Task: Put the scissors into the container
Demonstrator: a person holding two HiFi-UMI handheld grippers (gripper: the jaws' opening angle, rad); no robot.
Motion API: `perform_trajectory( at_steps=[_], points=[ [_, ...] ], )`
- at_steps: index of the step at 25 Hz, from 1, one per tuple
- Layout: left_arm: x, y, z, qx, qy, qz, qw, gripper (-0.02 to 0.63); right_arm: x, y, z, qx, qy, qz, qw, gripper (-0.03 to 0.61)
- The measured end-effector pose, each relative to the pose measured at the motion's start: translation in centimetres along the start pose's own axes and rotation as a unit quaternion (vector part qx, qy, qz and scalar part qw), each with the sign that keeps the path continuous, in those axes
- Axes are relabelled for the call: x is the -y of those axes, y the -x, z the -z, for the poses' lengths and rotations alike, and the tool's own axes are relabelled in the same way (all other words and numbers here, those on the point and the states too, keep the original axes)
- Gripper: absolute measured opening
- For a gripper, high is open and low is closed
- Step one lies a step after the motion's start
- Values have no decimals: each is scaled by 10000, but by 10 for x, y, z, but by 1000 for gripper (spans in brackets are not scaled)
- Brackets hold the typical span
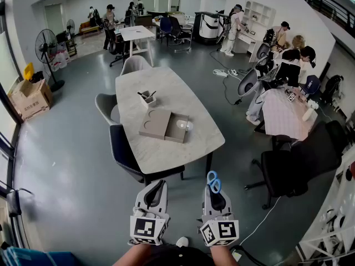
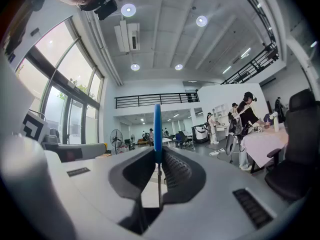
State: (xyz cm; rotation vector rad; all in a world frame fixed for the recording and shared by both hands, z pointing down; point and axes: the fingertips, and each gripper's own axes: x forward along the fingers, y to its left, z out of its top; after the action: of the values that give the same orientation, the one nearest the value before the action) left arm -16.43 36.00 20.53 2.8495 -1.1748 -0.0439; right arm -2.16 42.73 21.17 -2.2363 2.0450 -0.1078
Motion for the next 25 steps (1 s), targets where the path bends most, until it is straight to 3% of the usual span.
perform_trajectory(
  at_steps=[14, 25],
  points=[
    [4, -1, -1, -17, -22, -59, 10000, 29, 4, 1, -2, 23, -68, -84, 9999, 34],
    [26, -8, 4, 46, -59, -335, 9994, 29, 36, -1, 0, 18, -66, -319, 9995, 34]
  ],
)
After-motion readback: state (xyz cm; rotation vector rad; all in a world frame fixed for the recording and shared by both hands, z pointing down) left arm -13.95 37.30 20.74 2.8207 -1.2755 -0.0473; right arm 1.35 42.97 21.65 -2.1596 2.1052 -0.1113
